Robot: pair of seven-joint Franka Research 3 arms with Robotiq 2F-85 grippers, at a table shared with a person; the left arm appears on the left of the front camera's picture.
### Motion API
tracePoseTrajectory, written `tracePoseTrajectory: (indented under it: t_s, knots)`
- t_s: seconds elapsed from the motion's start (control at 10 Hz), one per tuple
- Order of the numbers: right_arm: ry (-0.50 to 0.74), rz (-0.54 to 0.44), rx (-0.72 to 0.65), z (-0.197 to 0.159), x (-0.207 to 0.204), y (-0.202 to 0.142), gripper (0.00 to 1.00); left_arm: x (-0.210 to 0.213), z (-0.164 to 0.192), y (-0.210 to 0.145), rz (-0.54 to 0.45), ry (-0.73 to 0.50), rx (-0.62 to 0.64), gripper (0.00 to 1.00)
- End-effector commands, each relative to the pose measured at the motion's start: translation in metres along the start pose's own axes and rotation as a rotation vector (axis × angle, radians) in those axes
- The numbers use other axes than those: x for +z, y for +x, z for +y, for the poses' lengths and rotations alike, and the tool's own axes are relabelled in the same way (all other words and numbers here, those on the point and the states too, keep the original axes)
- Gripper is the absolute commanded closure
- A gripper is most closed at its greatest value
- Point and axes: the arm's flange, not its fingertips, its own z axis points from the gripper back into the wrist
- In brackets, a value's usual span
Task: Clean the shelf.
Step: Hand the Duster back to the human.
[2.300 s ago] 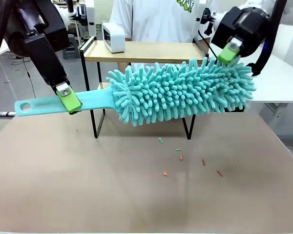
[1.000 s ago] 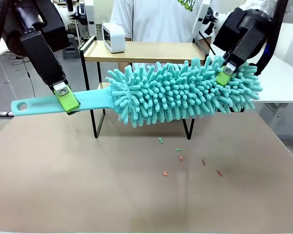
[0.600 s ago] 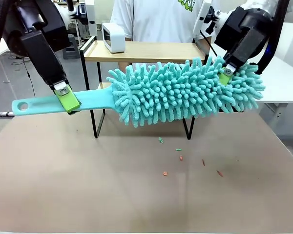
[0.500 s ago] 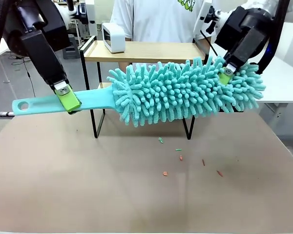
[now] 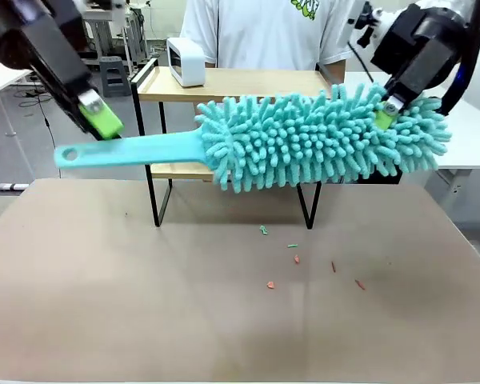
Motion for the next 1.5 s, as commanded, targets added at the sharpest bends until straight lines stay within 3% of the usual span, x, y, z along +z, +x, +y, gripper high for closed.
tracePoseTrajectory:
  t_s: [0.0, 0.1, 0.2, 0.3, 0.4, 0.5, 0.6, 0.7, 0.8, 0.9, 1.0, 1.2, 1.3, 1.4]
  knots:
    - [0.037, -0.103, -0.038, 0.017, 0.025, -0.037, 1.0, 0.043, 0.016, -0.041, -0.311, 0.077, 0.163, 0.07]
    - [0.007, -0.203, -0.084, 0.029, 0.047, -0.068, 1.0, 0.076, 0.021, -0.068, -0.638, 0.108, 0.253, 0.0]
    - [-0.025, -0.339, -0.103, 0.044, 0.066, -0.098, 1.0, 0.097, 0.024, -0.088, -0.915, 0.154, 0.332, 0.0]
    - [-0.071, -0.516, -0.115, 0.058, 0.083, -0.127, 1.0, 0.105, 0.028, -0.102, -1.033, 0.101, 0.347, 0.0]
    - [-0.101, -0.793, -0.139, 0.072, 0.1, -0.162, 1.0, 0.107, 0.043, -0.11, -1.113, 0.178, 0.418, 0.0]
    - [-0.132, -1.042, -0.159, 0.078, 0.108, -0.2, 1.0, 0.108, 0.066, -0.116, -1.15, 0.113, 0.451, 0.0]
    - [-0.132, -1.212, -0.184, 0.077, 0.112, -0.23, 1.0, 0.107, 0.086, -0.117, -1.173, 0.066, 0.481, 0.0]
    - [-0.182, -1.34, -0.307, 0.066, 0.112, -0.253, 1.0, 0.105, 0.104, -0.118, -1.197, 0.05, 0.521, 0.0]
    - [-0.26, -1.395, -0.521, 0.046, 0.109, -0.269, 1.0, 0.102, 0.121, -0.116, -1.201, -0.018, 0.554, 0.0]
    - [-0.321, -1.359, -0.684, 0.02, 0.103, -0.277, 1.0, 0.095, 0.133, -0.112, -1.126, -0.099, 0.589, 0.0]
    - [-0.342, -1.389, -0.779, 0.0, 0.102, -0.279, 1.0, 0.111, 0.115, -0.135, -1.186, 0.036, 0.596, 0.0]
    - [-0.352, -1.438, -0.849, -0.037, 0.107, -0.274, 1.0, 0.111, 0.115, -0.135, -1.186, 0.036, 0.596, 0.0]
    - [-0.391, -1.41, -0.851, -0.049, 0.106, -0.268, 1.0, 0.111, 0.115, -0.135, -1.186, 0.036, 0.596, 0.0]
    - [-0.424, -1.376, -0.808, -0.037, 0.107, -0.303, 1.0, 0.111, 0.115, -0.135, -1.186, 0.036, 0.596, 0.0]
